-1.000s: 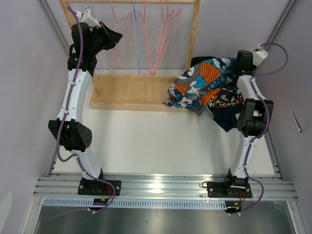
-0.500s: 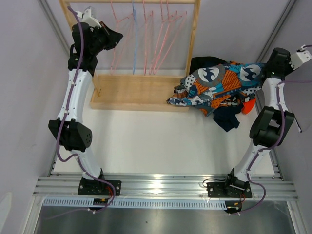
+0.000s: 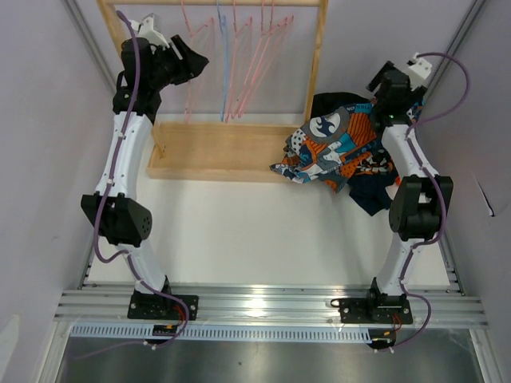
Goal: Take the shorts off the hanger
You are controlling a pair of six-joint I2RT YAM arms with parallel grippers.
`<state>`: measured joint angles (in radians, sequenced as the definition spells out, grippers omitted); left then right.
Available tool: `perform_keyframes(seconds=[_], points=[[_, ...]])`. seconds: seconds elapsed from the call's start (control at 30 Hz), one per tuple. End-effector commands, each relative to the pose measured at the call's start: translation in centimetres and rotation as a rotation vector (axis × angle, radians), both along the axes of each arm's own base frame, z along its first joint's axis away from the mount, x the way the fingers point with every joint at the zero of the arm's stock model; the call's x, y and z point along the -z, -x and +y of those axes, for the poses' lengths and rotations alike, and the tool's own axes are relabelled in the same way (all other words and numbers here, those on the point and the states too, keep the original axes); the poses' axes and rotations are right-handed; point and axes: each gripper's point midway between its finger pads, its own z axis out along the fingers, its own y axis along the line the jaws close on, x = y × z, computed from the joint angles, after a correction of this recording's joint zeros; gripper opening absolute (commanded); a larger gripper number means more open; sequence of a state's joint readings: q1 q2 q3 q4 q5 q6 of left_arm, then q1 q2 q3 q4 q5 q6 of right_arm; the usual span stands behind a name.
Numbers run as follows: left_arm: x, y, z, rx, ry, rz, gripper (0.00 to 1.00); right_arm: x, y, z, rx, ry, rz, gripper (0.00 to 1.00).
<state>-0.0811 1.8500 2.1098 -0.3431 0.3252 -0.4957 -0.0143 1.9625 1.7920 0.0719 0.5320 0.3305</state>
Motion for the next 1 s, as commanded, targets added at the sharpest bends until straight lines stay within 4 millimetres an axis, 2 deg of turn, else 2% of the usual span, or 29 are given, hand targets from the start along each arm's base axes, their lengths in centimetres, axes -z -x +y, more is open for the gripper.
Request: perform_keyframes(seconds=[0.0, 0.03, 0.07, 0.17, 0.2, 0.23, 0.27, 0.3, 0.33, 0.37, 0.4, 0.43, 0.47, 0.5, 0.53, 0.57, 0.6, 0.63, 0.67, 0.7, 0.73, 0.77, 0.8, 0.83, 0.87, 0.9, 0.93, 0.97], points=[[0.8, 0.2, -0.3, 0.016, -0.03, 0.04, 0.74, -4.6, 2.9, -0.4, 0.061, 0.0, -0.1, 0.99], [0.6, 0.5, -0.1, 0.006, -0.043, 0.038, 0.96, -4.4, 3.5, -0.7, 0.081, 0.002, -0.093, 0.99], [-0.1, 0.9, 0.0, 0.003, -0.047, 0.026, 0.99, -4.8, 3.9, -0.8, 0.082, 0.007, -0.1, 0.99], [-1.4, 2.4, 0.5, -0.011, -0.058, 0.006, 0.99, -7.3, 6.4, -1.3, 0.113, 0.024, -0.128, 0.99], [-2.0, 2.9, 0.6, -0.016, -0.06, -0.006, 0.99, -8.1, 6.9, 0.1, 0.092, 0.031, -0.138, 0.99], [-2.1, 3.3, 0.8, -0.02, -0.068, -0.01, 0.99, -9.9, 8.6, 0.5, 0.088, 0.034, -0.17, 0.99], [-2.1, 3.8, 0.9, -0.024, -0.073, -0.009, 0.99, -10.7, 9.6, 0.5, 0.1, 0.041, -0.188, 0.99], [-3.8, 5.2, 1.3, -0.041, -0.077, -0.043, 0.99, -11.0, 10.5, 0.6, 0.102, 0.055, -0.185, 0.99], [-3.7, 5.7, 1.6, -0.049, -0.091, -0.042, 0.99, -13.3, 12.6, 1.0, 0.093, 0.049, -0.227, 0.99], [-3.8, 6.4, 1.8, -0.058, -0.098, -0.042, 0.99, -14.1, 13.7, 1.4, 0.084, 0.047, -0.243, 0.99], [-5.5, 8.0, 2.4, -0.081, -0.1, -0.08, 0.99, -14.9, 14.8, 1.6, 0.081, 0.048, -0.256, 0.99], [-4.8, 8.5, 2.6, -0.085, -0.113, -0.07, 0.99, -14.8, 15.6, 2.5, 0.059, 0.051, -0.248, 0.99], [-5.4, 9.4, 2.7, -0.09, -0.116, -0.085, 0.99, -16.9, 17.9, 2.8, 0.048, 0.044, -0.294, 0.99], [-7.3, 11.3, 3.1, -0.105, -0.119, -0.137, 0.99, -16.8, 18.9, 3.2, 0.04, 0.04, -0.29, 0.99], [-7.2, 12.0, 3.3, -0.113, -0.124, -0.138, 0.99, -17.0, 20.0, 3.8, 0.018, 0.039, -0.279, 1.0], [-7.0, 12.7, 3.6, -0.121, -0.131, -0.137, 0.99, -18.6, 22.4, 4.8, -0.027, 0.019, -0.326, 0.99], [-7.3, 13.7, 3.8, -0.131, -0.136, -0.144, 0.99, -18.4, 23.4, 5.6, -0.07, 0.006, -0.315, 0.99], [-6.9, 15.6, 4.3, -0.151, -0.14, -0.145, 0.99, -17.1, 23.8, 7.6, -0.178, -0.014, -0.284, 0.99], [-6.8, 16.9, 4.6, -0.157, -0.142, -0.154, 0.99, -17.0, 24.9, 9.1, -0.258, -0.021, -0.291, 1.0], [-7.0, 18.4, 4.7, -0.158, -0.137, -0.174, 0.99, -16.4, 27.3, 11.4, -0.37, -0.039, -0.305, 0.99], [-4.9, 20.9, 4.6, -0.143, -0.135, -0.178, 0.99, -16.0, 28.6, 14.2, -0.524, -0.045, -0.311, 0.99], [-4.9, 22.6, 4.5, -0.13, -0.129, -0.209, 0.99, -15.1, 29.9, 16.0, -0.618, -0.041, -0.304, 0.99], [-4.7, 24.2, 4.4, -0.121, -0.125, -0.239, 1.0, -13.6, 32.5, 18.3, -0.743, -0.052, -0.302, 0.99], [-0.2, 24.5, 4.0, -0.092, -0.133, -0.178, 0.99, -12.2, 33.8, 19.6, -0.81, -0.062, -0.275, 0.99], [-1.6, 28.0, 4.1, -0.085, -0.128, -0.269, 0.99, -11.0, 34.9, 20.2, -0.842, -0.087, -0.258, 0.99], [-1.4, 29.4, 4.2, -0.08, -0.135, -0.3, 0.99, -9.3, 36.9, 21.1, -0.901, -0.109, -0.244, 1.0], [1.9, 29.6, 4.2, -0.073, -0.147, -0.262, 0.99, -8.0, 37.7, 21.4, -0.926, -0.11, -0.214, 0.99], [1.1, 32.2, 4.5, -0.081, -0.15, -0.337, 0.99, -7.1, 38.4, 21.7, -0.953, -0.106, -0.204, 0.99]])
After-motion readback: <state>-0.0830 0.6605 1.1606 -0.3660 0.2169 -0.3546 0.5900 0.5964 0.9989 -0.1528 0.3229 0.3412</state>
